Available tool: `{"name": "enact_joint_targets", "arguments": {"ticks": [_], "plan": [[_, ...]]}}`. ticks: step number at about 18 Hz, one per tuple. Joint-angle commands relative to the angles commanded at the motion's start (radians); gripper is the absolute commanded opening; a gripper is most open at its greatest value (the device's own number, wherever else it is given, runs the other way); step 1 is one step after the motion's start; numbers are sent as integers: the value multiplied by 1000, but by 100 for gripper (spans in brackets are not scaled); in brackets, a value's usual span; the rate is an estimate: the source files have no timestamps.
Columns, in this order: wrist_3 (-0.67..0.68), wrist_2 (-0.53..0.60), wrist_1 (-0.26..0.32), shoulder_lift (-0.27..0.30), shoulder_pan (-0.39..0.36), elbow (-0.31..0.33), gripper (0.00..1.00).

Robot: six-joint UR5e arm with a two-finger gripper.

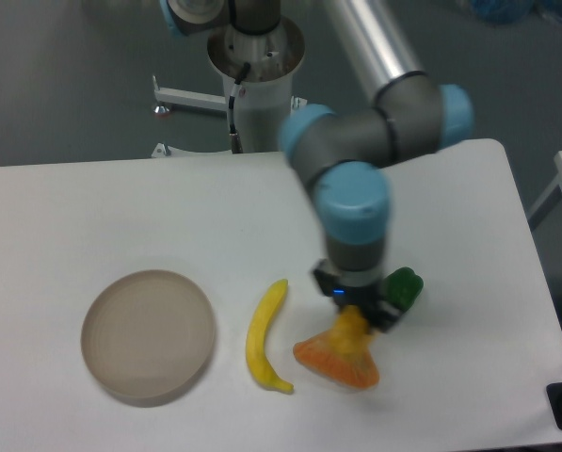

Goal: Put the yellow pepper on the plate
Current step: 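Carry the held yellow pepper over the banana toward the beige plate, then lower the yellow pepper onto the plate and open the gripper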

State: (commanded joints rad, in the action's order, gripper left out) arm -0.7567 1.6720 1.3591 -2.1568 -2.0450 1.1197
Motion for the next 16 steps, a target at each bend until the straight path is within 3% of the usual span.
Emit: {"name": "enact_joint_targets", "arguments": {"ticks": [3, 4, 7, 16], "plan": [[101, 0, 0, 18, 77, 37, 41], [170, 0, -2, 18, 136, 45, 41], [218, 0, -6, 6, 212, 63, 41], [287, -14, -11, -60, 304, 78, 41]]}}
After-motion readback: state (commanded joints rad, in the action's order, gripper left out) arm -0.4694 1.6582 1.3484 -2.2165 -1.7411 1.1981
